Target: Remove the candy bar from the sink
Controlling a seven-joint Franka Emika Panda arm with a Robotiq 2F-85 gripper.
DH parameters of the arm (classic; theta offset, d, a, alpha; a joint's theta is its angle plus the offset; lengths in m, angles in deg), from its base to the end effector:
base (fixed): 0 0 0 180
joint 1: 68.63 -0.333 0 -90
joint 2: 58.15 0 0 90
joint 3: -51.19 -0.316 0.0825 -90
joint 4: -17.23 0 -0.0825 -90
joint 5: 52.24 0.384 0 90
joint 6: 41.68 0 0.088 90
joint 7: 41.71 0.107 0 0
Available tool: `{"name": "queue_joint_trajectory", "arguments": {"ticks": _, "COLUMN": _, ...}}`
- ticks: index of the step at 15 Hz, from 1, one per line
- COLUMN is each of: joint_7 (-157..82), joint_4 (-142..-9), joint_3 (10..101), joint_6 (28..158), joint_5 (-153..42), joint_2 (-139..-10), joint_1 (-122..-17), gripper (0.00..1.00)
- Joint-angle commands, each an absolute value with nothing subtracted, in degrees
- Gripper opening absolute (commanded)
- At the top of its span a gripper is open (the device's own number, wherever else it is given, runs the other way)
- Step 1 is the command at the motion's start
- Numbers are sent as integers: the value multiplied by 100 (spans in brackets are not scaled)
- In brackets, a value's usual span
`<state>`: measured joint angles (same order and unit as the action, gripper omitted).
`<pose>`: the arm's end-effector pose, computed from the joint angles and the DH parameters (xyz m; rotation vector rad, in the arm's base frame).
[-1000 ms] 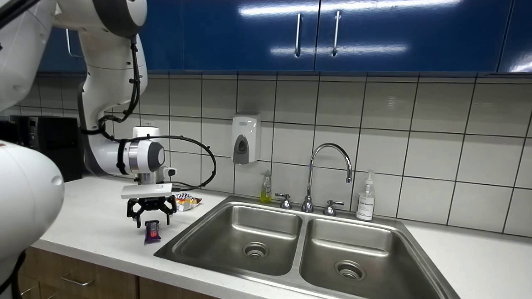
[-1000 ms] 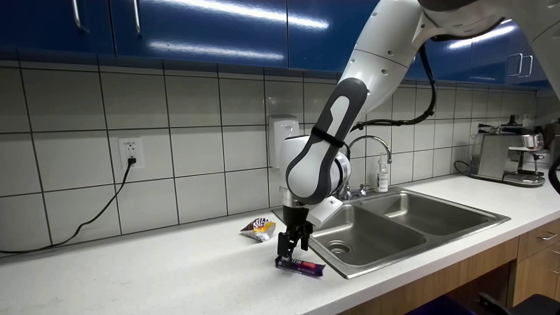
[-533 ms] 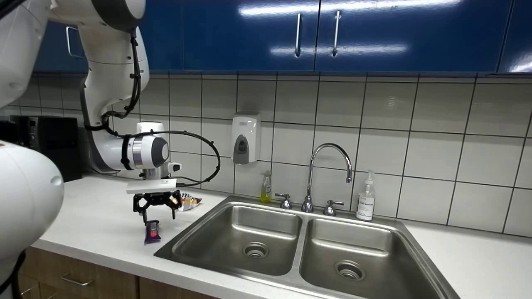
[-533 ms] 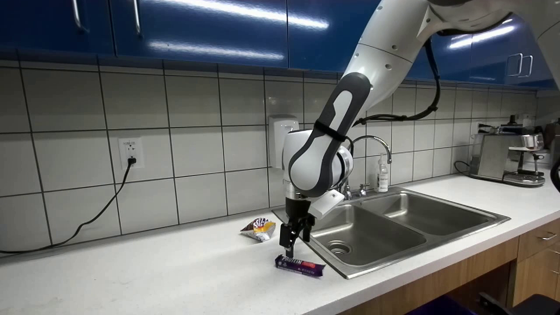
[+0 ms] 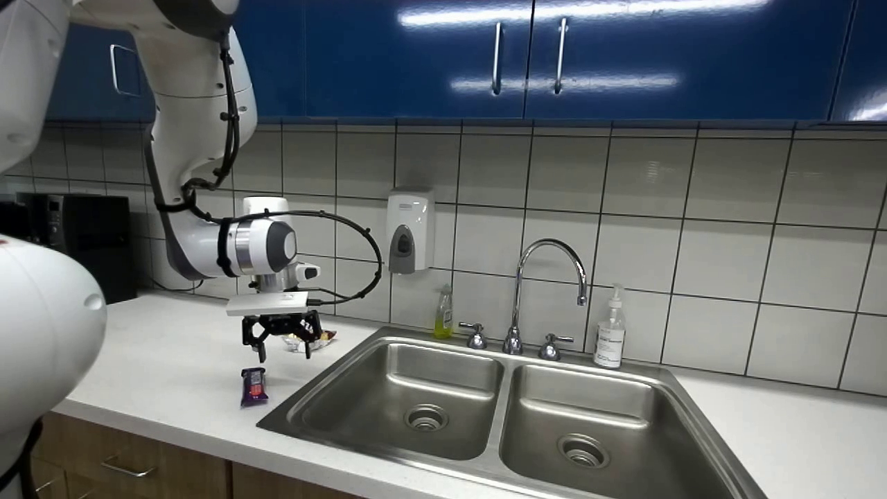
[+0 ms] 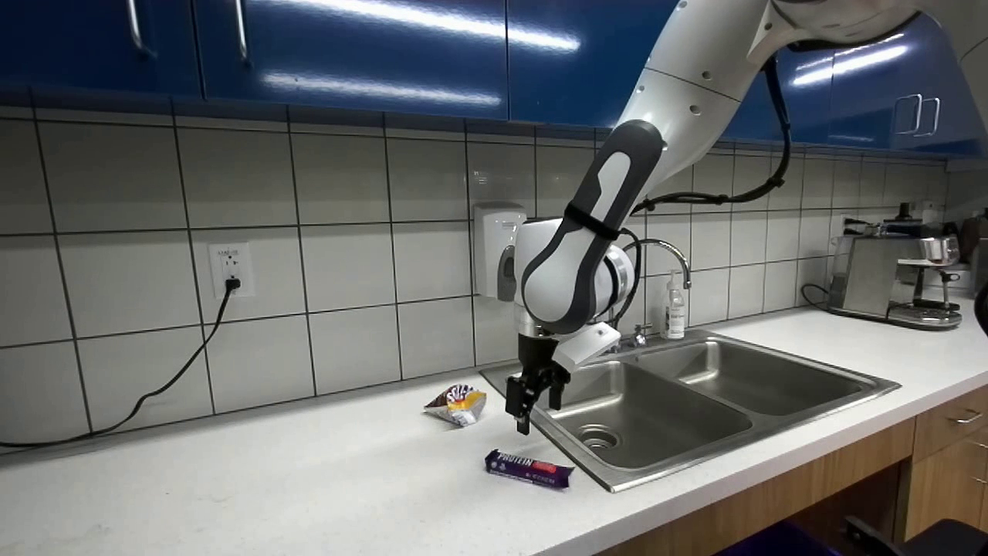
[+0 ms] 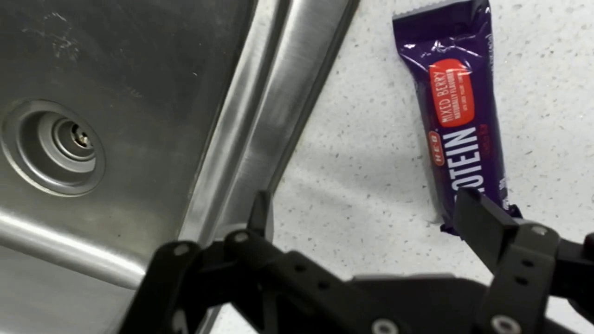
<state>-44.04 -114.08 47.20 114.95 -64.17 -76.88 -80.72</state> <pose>0.5184 0.1583 0.2183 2.9820 0.7658 0.1924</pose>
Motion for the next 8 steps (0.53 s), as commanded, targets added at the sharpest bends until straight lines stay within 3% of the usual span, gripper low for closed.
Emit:
{"name": "queue_joint_trajectory", "arguments": {"ticks": 1, "joint_7": -3977, "joint_4": -11538, "joint_3": 4923, "joint_6": 11378, "joint_5": -6467, "joint_2": -7458, "joint_1": -8008, "gripper": 100}}
{"name": "queue_joint_trajectory", "arguments": {"ticks": 8, "joint_7": -2978, "joint_4": -11543, "joint_3": 5701, "joint_6": 11461, "joint_5": -6696, "joint_2": -7469, "joint_1": -8003, "gripper": 100}}
